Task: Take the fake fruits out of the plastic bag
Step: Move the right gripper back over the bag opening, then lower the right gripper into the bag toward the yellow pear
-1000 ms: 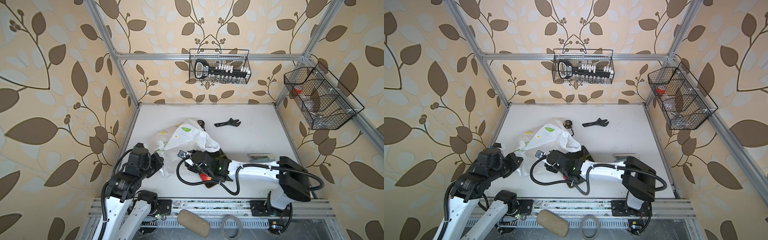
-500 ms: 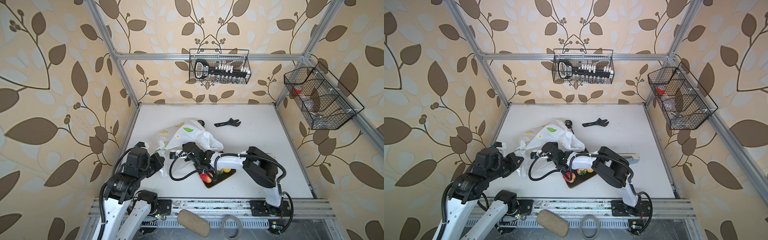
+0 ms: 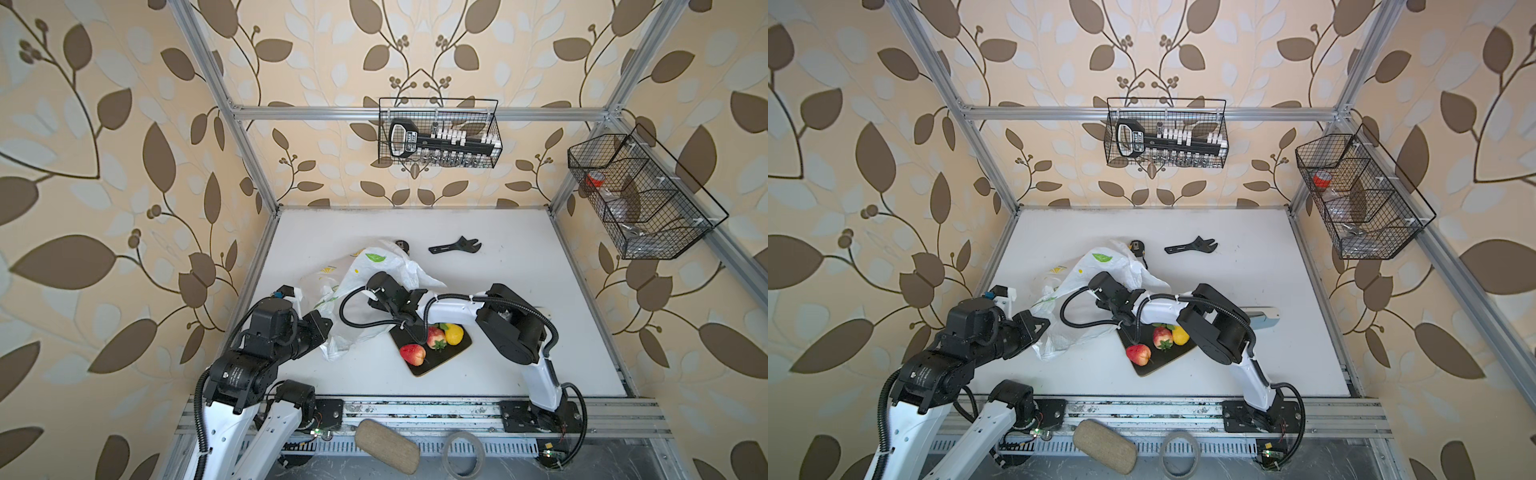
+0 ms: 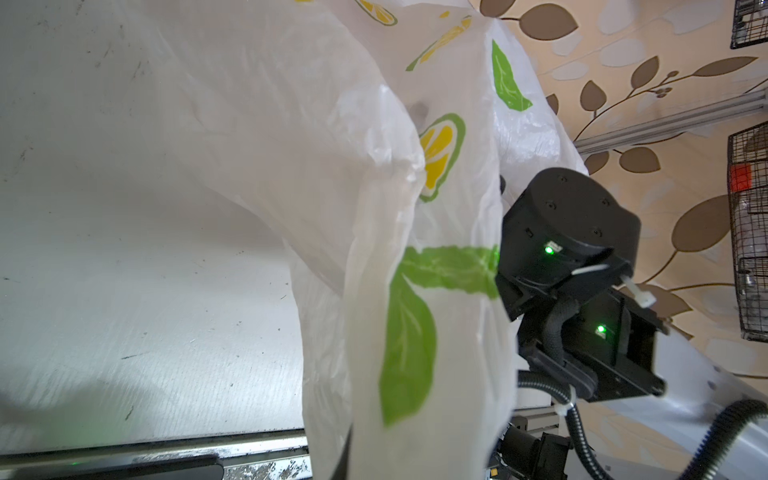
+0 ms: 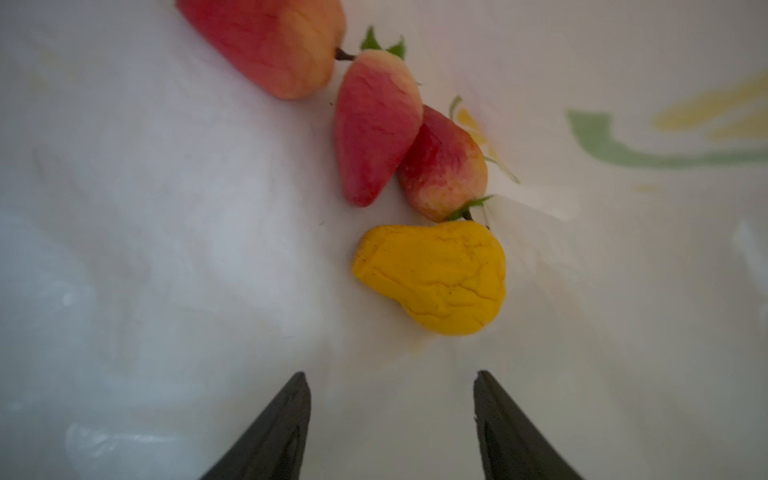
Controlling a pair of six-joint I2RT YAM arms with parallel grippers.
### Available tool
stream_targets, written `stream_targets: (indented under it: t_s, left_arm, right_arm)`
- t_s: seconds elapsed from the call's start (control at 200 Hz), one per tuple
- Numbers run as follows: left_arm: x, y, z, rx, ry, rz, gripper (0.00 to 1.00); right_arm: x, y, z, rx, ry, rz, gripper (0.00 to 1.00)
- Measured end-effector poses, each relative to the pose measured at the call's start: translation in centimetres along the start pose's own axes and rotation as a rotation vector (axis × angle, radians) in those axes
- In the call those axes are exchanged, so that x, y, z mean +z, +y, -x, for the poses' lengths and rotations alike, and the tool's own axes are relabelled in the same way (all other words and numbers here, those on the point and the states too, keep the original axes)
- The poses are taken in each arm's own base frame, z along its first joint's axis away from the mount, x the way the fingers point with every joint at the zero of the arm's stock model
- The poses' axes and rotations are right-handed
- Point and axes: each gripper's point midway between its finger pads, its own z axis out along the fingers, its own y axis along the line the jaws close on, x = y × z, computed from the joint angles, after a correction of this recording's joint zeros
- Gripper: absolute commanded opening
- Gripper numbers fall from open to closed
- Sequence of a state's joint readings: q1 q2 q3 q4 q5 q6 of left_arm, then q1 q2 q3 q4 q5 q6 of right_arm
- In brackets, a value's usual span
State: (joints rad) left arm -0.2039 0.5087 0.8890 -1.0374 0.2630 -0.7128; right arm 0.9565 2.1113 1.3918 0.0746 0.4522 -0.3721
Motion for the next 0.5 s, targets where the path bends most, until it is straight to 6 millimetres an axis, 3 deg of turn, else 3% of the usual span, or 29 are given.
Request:
stream_targets:
  t_s: [0.295,0.5]
  left_arm:
    - [0.2,-0.5,-0.5,0.0,0.03,-0.035,0.0]
    - [0.6,-0.4,-0.9,-0.008,0.051,-0.04,0.0]
  right_arm:
    - [-0.5,-0.8,-0.3,0.537,0.045,0.022,0.78]
    - [0.0,-4.3,2.7,0.883,-0.022,-0.004,0.77]
